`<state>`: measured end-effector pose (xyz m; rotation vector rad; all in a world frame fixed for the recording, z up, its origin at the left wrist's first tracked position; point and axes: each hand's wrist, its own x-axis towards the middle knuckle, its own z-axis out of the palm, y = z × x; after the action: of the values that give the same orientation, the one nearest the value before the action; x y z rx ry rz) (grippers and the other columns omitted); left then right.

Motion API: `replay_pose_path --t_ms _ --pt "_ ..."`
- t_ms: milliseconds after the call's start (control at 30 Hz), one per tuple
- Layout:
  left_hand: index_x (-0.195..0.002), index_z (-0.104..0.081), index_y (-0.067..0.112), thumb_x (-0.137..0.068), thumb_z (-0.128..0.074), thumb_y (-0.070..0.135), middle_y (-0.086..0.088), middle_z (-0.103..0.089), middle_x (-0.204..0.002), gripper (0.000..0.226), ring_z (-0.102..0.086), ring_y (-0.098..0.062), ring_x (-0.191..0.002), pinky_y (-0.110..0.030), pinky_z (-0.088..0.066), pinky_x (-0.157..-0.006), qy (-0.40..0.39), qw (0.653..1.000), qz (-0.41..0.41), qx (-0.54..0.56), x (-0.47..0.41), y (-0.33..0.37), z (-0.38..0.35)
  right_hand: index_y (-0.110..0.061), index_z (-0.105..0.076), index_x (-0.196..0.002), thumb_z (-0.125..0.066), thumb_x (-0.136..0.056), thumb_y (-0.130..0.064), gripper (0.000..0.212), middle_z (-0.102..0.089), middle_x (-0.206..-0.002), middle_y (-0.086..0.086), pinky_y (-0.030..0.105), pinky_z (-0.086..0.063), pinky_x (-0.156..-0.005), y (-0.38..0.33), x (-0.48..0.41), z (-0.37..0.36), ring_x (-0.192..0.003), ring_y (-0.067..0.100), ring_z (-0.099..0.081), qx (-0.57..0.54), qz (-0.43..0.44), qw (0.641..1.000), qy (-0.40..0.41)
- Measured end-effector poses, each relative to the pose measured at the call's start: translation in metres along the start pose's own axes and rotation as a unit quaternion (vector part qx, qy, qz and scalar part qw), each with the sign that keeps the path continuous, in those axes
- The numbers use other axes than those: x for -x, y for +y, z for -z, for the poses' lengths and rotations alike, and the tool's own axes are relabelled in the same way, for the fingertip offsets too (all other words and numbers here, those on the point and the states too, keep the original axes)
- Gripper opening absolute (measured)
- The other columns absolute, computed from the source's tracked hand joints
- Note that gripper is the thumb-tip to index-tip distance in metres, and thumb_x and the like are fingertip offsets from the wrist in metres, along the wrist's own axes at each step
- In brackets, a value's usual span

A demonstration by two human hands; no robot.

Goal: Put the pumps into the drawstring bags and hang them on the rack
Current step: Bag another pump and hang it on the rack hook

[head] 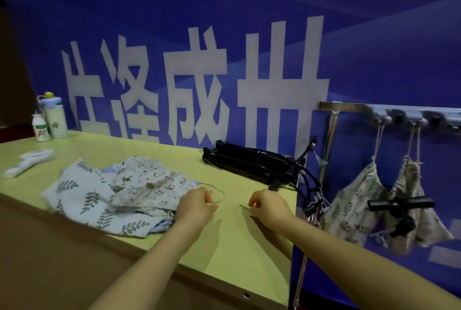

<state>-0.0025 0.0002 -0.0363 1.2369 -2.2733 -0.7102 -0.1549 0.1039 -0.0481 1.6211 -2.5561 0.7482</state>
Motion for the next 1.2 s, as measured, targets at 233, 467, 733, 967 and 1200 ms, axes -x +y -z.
replay_pose_path --t_ms 233,467,733,967,1200 --pt "-0.114 -0.053 0.013 -0.085 -0.062 0.039 -0.008 -0.053 -0.123 0.040 -0.045 -0.027 -0.119 -0.037 -0.040 -0.095 0.135 0.977 0.011 -0.163 -0.009 -0.032 0.009 -0.015 -0.064 -0.100 -0.055 -0.092 -0.025 0.016 -0.061 -0.099 0.002 0.029 -0.052 -0.079 0.001 -0.013 -0.017 -0.088 0.018 -0.057 0.070 0.028 0.996 0.051" --pt "-0.106 -0.057 0.015 -0.073 -0.066 0.052 -0.006 -0.054 -0.123 0.051 -0.045 -0.027 -0.119 -0.038 -0.041 -0.096 0.116 0.980 0.030 -0.161 -0.019 -0.045 0.005 -0.012 -0.065 -0.097 -0.051 -0.094 -0.022 0.018 -0.062 -0.095 0.004 0.033 -0.053 -0.077 0.001 -0.020 -0.024 -0.085 0.020 -0.058 0.102 0.034 0.993 0.047" --pt "-0.062 -0.050 0.014 -0.093 -0.052 0.022 -0.004 -0.054 -0.064 0.032 -0.051 -0.021 -0.064 -0.025 -0.035 -0.050 0.175 0.978 0.018 -0.112 -0.018 -0.041 0.013 -0.009 -0.059 -0.109 -0.043 -0.097 -0.014 0.020 -0.060 -0.104 0.006 0.029 -0.049 -0.081 -0.008 -0.020 -0.026 -0.092 0.019 -0.055 0.103 0.038 0.992 0.066" --pt "-0.074 -0.050 0.008 -0.099 -0.041 0.020 -0.004 -0.045 -0.059 0.029 -0.039 -0.018 -0.053 -0.027 -0.027 -0.050 0.236 0.960 0.026 0.149 -0.017 -0.043 0.051 -0.013 -0.048 -0.101 -0.036 -0.100 -0.024 0.016 -0.061 -0.103 0.004 0.024 -0.053 -0.065 -0.052 -0.018 -0.004 -0.085 0.014 -0.063 -0.273 -0.038 0.961 0.028" --pt "-0.086 -0.056 0.006 -0.098 -0.042 0.022 0.000 -0.050 -0.070 0.024 -0.045 -0.016 -0.064 -0.024 -0.033 -0.055 0.263 0.932 -0.002 0.250 -0.004 -0.012 0.096 -0.008 -0.046 -0.091 -0.035 -0.101 -0.014 0.016 -0.055 -0.092 0.009 0.024 -0.053 -0.067 -0.131 -0.009 0.009 -0.082 0.016 -0.062 -0.564 -0.033 0.819 -0.099"
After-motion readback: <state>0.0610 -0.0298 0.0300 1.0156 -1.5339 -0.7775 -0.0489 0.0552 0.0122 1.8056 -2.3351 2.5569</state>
